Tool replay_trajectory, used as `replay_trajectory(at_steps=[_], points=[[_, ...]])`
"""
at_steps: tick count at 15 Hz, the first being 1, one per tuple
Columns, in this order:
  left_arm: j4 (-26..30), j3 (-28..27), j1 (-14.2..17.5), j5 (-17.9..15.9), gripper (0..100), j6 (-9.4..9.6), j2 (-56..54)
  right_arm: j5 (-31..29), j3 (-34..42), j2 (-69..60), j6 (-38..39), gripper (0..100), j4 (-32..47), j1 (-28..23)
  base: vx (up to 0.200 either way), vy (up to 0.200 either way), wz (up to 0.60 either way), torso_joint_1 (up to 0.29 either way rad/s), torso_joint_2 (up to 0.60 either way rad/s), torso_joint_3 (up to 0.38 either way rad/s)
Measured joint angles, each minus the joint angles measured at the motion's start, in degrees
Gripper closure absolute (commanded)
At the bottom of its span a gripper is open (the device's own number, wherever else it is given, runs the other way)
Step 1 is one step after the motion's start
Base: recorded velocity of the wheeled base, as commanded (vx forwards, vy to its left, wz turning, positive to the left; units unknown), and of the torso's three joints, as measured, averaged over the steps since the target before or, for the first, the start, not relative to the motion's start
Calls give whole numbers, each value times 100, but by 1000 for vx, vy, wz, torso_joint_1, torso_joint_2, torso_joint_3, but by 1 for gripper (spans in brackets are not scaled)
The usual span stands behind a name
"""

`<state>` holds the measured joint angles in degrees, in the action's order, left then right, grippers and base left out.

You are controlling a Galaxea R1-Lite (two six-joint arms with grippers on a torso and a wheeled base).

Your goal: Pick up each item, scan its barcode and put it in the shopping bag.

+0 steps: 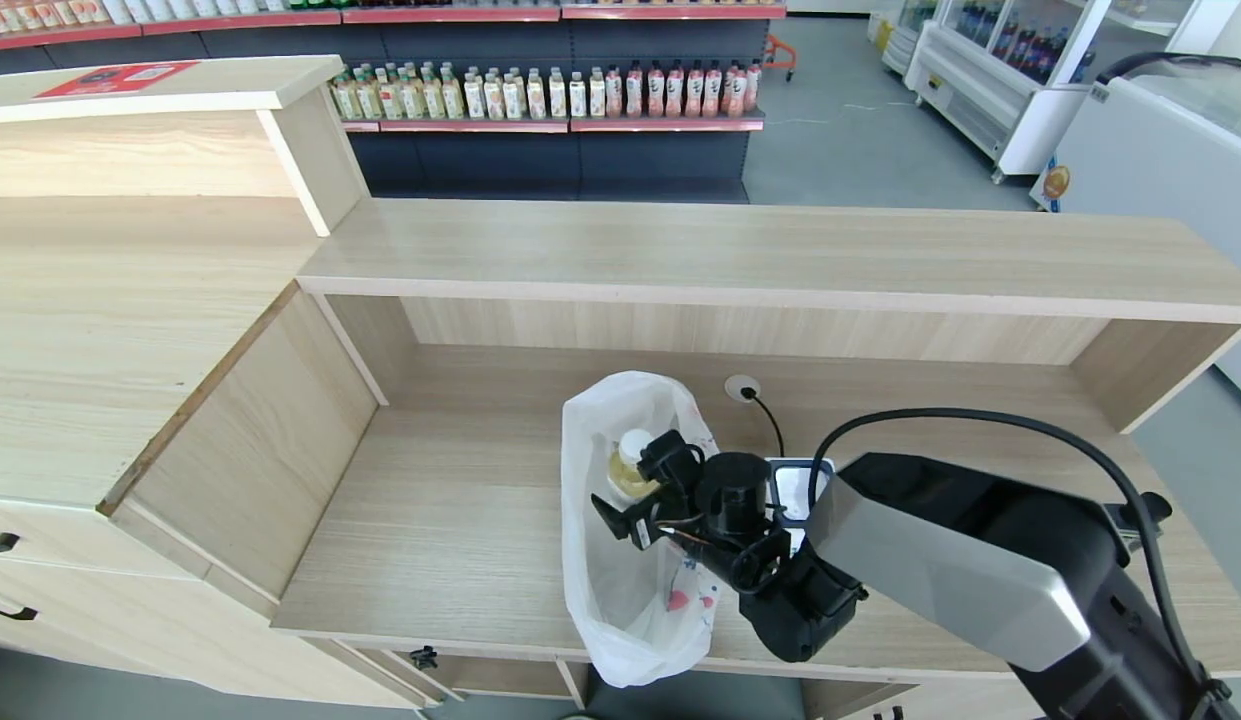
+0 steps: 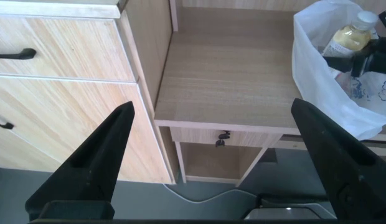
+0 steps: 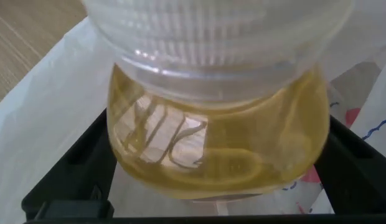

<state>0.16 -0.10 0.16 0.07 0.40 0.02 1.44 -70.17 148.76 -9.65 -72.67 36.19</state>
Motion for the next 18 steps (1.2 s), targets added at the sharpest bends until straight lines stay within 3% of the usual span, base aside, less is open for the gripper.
replay_trajectory(at_steps=[2, 5, 9, 12, 18], points=[[2, 0, 0, 0, 0, 2, 0, 6, 20, -240, 553, 0, 288, 43, 0, 0, 0, 0, 0, 0], [2, 0, 0, 0, 0, -2, 0, -5, 22, -1058, 1403, 0, 1418, 73, 0, 0, 0, 0, 0, 0], [2, 0, 0, 0, 0, -30, 0, -66, 261, -2371, 2164, 0, 2584, -393, 0, 0, 0, 0, 0, 0], [2, 0, 0, 0, 0, -43, 0, -128, 1034, -3678, 2315, 0, 3227, -869, 0, 0, 0, 0, 0, 0], [5, 0, 0, 0, 0, -40, 0, 23, 2811, -6511, 2369, 0, 4982, -2104, 0, -200, 0, 2, 3, 3]])
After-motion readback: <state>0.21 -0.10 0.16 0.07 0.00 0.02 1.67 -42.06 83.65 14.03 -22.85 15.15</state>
